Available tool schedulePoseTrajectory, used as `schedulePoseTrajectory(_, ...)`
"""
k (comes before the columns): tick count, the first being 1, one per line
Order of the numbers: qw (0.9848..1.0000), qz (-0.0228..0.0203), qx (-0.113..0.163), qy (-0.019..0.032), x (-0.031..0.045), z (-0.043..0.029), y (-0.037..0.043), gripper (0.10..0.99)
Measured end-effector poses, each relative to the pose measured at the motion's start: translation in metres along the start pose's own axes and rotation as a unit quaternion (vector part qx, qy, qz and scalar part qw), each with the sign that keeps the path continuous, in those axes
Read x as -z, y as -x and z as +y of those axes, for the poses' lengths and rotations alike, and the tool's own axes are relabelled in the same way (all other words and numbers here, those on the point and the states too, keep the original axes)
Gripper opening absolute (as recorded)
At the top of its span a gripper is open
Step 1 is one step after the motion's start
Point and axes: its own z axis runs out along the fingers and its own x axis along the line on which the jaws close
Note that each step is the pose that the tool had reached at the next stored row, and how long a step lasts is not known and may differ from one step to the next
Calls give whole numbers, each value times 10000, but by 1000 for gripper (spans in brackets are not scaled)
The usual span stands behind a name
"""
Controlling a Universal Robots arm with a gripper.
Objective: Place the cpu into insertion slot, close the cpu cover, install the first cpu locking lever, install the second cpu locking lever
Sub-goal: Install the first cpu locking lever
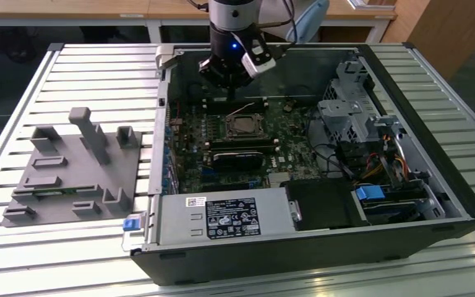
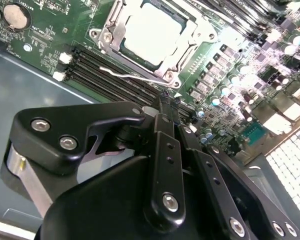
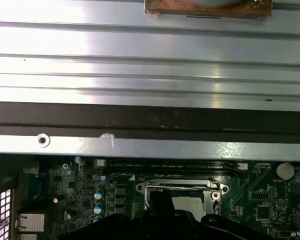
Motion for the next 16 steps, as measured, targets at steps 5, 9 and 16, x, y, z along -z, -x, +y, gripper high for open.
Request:
schedulePoseTrajectory(5,9999,-30,-3,133,-24,-4,0,110)
schedulePoseTrajectory(9,9999,-30,-4,159,-57,-7,27,110)
schedulePoseTrajectory(16,9999,-31,-6,159,-147,-12,84,110)
